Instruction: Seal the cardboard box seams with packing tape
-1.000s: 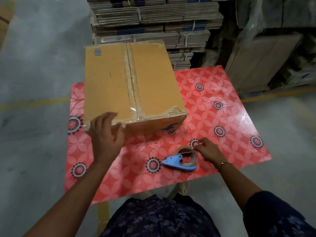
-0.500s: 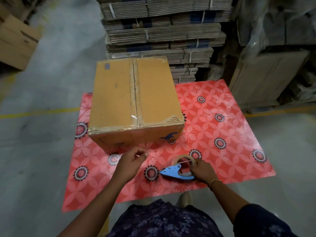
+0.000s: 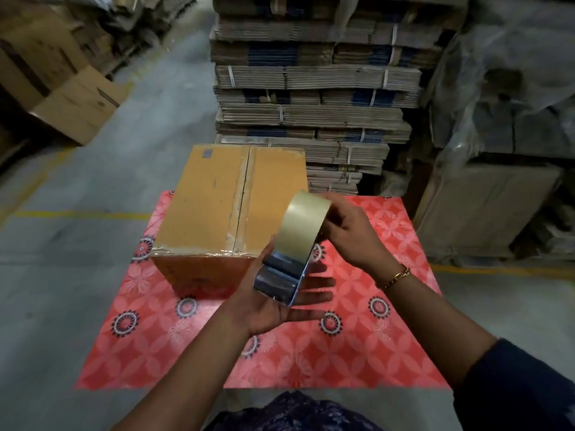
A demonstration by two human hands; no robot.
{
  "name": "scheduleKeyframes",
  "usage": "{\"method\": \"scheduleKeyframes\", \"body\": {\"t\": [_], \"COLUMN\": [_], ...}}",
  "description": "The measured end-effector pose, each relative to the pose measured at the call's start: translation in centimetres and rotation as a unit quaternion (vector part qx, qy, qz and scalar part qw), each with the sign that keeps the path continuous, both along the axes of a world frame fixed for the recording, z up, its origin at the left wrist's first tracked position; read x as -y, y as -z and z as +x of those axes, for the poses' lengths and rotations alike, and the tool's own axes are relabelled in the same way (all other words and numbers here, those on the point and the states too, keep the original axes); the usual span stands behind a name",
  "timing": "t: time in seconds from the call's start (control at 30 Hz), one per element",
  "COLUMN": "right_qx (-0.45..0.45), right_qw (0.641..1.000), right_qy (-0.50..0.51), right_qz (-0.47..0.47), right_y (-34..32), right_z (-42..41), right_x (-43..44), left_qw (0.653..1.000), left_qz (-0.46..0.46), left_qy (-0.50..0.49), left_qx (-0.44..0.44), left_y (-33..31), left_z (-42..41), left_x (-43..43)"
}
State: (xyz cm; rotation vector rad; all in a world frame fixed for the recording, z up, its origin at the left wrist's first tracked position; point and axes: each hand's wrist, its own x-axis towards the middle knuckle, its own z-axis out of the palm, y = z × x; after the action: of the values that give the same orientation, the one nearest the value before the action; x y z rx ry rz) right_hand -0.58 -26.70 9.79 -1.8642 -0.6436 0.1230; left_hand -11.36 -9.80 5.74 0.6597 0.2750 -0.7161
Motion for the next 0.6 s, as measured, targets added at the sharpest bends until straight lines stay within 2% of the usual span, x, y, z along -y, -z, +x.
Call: {"method": "scheduleKeyframes", "body": {"t": [0.07, 0.17, 0.37, 0.47, 0.6], "right_qx": [0.021, 0.051, 0.092, 0.044, -0.038], "right_qw": [0.999, 0.995, 0.992, 0.996, 0.993], "right_qy": [-0.029, -0.072, -0.086, -0.07, 0.037], "right_qz": [0.041, 0.054, -0.006, 0.014, 0.104], "right_y": [-2.4, -5.0, -7.0, -7.7, -7.6], "right_z": [0.7, 1.3, 2.0, 1.9, -0.7], "right_x": [-0.7, -1.5, -2.9, -2.7, -2.1], "left_qw": [0.999, 0.995, 0.982, 0.971, 0.955], "left_qz": [-0.012, -0.036, -0.005, 0.018, 0.012], "left_qy": [-0.02, -0.058, -0.162, -0.212, -0.265], "left_qx": [0.038, 0.067, 0.096, 0.11, 0.132], "left_y": [-2.6, -5.0, -7.5, -8.1, -9.1], "left_z": [0.6, 1.0, 1.2, 1.7, 2.4], "left_x": [0.6, 0.5, 0.5, 0.4, -1.1]}}
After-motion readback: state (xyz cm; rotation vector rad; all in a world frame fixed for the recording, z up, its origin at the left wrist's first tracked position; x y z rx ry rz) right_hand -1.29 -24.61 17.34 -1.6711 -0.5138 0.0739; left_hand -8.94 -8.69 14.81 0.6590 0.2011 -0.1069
